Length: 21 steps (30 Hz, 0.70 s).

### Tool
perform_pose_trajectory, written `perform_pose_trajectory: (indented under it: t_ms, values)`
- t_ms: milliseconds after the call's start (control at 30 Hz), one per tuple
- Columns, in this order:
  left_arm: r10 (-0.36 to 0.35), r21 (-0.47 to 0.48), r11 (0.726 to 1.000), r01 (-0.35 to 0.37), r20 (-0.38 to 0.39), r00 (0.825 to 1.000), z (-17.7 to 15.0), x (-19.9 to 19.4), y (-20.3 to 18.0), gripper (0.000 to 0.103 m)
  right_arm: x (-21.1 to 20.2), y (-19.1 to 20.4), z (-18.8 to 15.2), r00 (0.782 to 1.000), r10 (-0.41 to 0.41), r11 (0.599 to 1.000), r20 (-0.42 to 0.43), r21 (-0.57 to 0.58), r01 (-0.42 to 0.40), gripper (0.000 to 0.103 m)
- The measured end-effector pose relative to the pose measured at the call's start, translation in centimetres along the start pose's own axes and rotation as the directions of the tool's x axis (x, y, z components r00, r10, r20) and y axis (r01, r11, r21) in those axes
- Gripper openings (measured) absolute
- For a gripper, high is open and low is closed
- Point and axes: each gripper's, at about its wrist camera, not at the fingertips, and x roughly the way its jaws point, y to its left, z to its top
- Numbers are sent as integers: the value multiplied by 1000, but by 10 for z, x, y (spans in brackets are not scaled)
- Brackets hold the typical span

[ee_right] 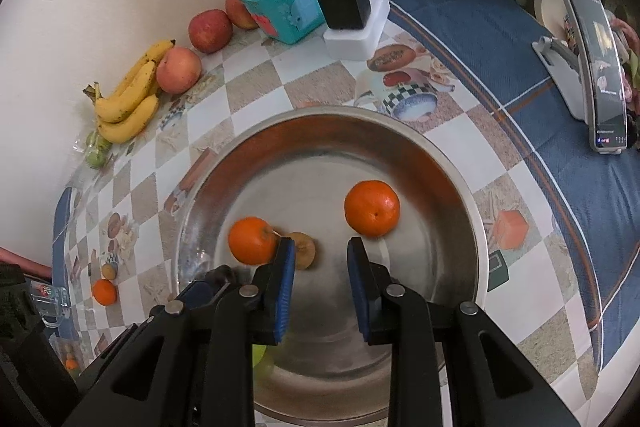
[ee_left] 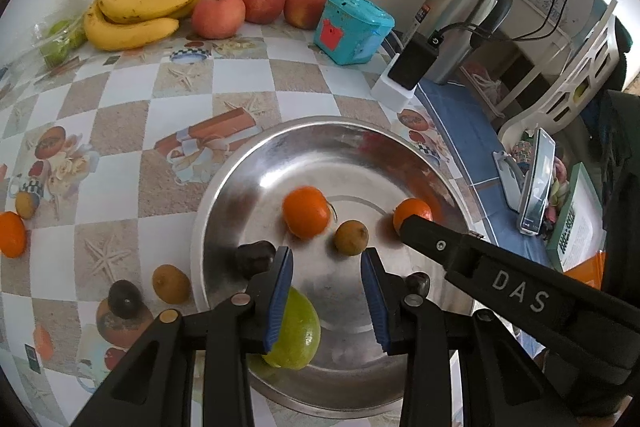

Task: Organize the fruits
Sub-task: 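Open both tools to drop the orange and kiwi into the basin, then move both tools back from the basin toward the loose fruit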

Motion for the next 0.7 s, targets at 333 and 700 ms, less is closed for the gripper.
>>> perform_pose_trajectory:
  t_ms: [333, 700]
  values:
    - [66, -61, 996, -66, -15, 998, 3, -10, 22, 39, -6, 2, -1, 1000, 0, 1000, 10, -5, 0, 28]
    - [190, -238, 953, -189, -18, 982, 11, -39, 82, 39, 0, 21, -4, 1000, -3, 997, -1, -78, 3, 27]
